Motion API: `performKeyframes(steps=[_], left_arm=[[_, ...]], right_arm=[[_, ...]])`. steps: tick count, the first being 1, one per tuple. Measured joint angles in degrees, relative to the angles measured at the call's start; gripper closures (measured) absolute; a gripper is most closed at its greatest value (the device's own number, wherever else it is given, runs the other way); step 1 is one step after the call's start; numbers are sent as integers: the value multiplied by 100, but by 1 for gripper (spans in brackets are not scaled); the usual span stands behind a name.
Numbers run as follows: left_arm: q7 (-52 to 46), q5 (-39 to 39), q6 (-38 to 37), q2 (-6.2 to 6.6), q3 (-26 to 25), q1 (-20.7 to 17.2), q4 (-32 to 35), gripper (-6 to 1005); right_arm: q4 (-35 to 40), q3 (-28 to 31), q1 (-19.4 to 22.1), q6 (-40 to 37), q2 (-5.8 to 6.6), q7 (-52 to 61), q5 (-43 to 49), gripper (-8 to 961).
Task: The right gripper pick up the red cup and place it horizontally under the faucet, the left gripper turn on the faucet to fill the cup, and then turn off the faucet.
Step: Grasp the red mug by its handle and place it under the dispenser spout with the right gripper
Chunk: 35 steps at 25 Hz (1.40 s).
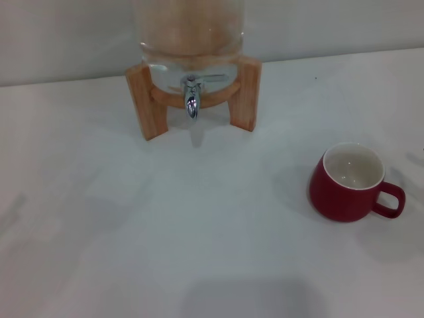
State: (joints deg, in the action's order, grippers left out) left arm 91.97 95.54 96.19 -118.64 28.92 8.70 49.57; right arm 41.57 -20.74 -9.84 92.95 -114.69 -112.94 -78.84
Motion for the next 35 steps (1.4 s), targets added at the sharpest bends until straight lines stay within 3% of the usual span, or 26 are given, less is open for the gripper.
performKeyframes(steps=[23, 35], left_arm=[[-36, -34, -13, 17, -121, 108, 0, 105], [-140, -44, -8, 82, -124, 174, 0, 106]], right_arm=[[-24, -21, 53, 3, 0, 4, -39, 457], [-585, -130, 225, 418, 0, -732, 358, 457]])
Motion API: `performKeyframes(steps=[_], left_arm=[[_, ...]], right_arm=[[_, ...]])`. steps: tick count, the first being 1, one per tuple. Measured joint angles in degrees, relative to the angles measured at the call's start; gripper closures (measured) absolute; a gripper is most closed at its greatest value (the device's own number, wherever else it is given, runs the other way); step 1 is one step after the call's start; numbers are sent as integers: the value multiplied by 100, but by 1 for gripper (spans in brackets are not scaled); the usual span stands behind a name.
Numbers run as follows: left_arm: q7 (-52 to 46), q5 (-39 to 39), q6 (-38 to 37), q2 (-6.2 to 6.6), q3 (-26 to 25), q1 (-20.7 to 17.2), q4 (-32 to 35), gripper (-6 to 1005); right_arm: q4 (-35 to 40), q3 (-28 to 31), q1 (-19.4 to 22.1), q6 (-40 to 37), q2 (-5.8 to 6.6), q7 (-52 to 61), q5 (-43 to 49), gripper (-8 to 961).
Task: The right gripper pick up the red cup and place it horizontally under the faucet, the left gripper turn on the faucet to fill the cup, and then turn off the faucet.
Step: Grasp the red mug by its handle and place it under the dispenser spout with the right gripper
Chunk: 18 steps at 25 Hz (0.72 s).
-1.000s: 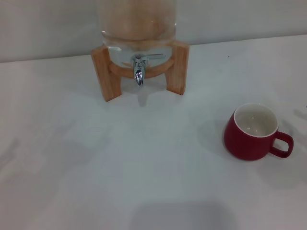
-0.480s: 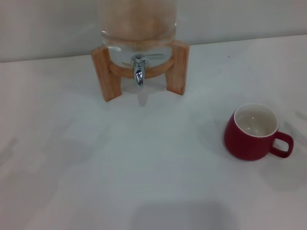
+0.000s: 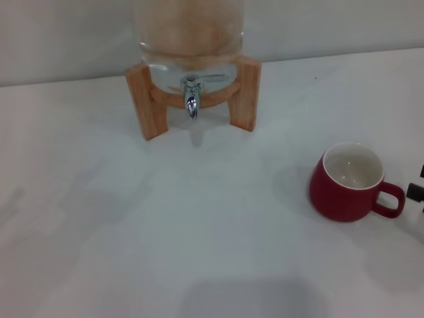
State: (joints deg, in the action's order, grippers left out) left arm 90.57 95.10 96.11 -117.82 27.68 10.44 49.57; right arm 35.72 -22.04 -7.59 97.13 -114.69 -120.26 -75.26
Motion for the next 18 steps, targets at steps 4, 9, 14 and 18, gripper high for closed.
performKeyframes(steps=[4, 9, 14, 18], left_arm=[[-14, 11, 31, 3, 0, 3, 0, 106], [-39, 22, 48, -14, 1, 11, 0, 106], [-81, 23, 66, -23, 7, 10, 23, 106], [-103, 25, 67, -28, 20, 17, 35, 106]], right_arm=[[-60, -126, -12, -46, 0, -188, 133, 457], [-292, -97, -15, -320, 0, -649, 205, 458], [-632, -28, -6, -521, 0, -1120, 176, 458], [-894, 185, -9, -582, 0, -1421, 169, 458]])
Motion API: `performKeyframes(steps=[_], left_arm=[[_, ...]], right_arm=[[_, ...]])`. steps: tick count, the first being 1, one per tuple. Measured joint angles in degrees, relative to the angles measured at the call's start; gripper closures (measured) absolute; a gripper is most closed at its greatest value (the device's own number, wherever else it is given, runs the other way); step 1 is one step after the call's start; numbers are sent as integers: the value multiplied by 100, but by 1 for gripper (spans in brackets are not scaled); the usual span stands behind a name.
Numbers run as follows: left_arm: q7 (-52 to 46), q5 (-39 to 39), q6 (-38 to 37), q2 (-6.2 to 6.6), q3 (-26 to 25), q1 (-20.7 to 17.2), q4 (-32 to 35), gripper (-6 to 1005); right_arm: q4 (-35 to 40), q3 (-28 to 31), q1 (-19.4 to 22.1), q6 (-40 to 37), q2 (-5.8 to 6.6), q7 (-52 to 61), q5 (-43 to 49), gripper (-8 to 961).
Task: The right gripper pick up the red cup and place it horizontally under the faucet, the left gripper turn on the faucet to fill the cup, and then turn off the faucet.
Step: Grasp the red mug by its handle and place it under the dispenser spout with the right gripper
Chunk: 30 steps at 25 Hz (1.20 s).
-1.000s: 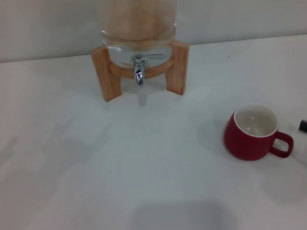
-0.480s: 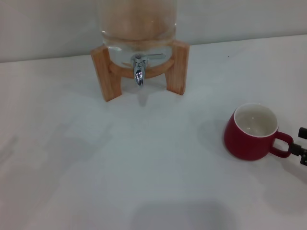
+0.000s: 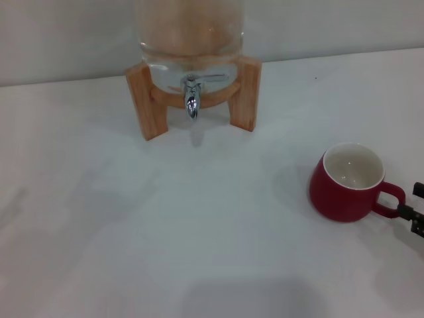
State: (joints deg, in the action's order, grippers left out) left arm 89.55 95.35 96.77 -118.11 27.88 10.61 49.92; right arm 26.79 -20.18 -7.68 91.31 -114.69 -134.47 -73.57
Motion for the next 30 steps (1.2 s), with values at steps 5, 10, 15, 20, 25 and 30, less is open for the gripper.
performKeyframes(steps=[5, 10, 15, 20, 25, 30], left_arm=[[-46, 1, 0, 4, 2, 5, 10, 106], [-49, 2, 0, 6, -18, 34, 10, 106], [-57, 5, 5, 6, -19, 61, 10, 106], [-75, 10, 63, 21, -20, 119, 9, 106], [-85, 11, 69, 24, -20, 126, 9, 107], [-87, 11, 70, 15, -20, 115, 9, 107]], right_arm=[[-163, 116, -33, 8, 0, -160, -10, 458], [-236, 51, -68, -5, 0, -163, 16, 458], [-425, 29, -117, -31, 1, -321, 54, 458], [-705, 63, -165, -177, -17, -618, 28, 459], [-752, 96, -189, -266, -27, -681, -115, 459], [-752, 95, -199, -304, -27, -683, -145, 459]])
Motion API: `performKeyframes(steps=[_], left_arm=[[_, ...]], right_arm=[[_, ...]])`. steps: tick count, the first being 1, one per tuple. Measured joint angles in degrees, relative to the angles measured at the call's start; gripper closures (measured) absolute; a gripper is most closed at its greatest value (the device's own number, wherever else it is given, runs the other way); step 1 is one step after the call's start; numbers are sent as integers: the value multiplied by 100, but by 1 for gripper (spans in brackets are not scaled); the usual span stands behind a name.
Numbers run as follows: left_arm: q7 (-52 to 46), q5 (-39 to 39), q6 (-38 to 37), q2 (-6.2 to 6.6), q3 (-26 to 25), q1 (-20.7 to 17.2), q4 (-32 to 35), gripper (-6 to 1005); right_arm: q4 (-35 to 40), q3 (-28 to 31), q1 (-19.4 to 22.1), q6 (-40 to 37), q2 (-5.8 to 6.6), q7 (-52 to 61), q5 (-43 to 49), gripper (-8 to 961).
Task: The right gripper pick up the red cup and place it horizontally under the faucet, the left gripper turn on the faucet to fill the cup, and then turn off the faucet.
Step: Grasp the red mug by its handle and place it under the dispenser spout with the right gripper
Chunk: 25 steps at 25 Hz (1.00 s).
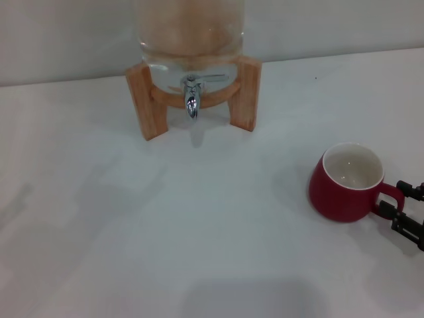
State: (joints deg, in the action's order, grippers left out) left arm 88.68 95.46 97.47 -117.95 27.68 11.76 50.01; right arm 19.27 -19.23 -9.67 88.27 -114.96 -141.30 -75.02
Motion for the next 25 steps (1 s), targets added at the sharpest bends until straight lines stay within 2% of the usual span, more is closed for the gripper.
performKeyframes(steps=[25], left_arm=[[0, 4, 76, -11, 0, 7, 0, 107]], right_arm=[[117, 159, -3, -380, 18, 22, -372, 460]])
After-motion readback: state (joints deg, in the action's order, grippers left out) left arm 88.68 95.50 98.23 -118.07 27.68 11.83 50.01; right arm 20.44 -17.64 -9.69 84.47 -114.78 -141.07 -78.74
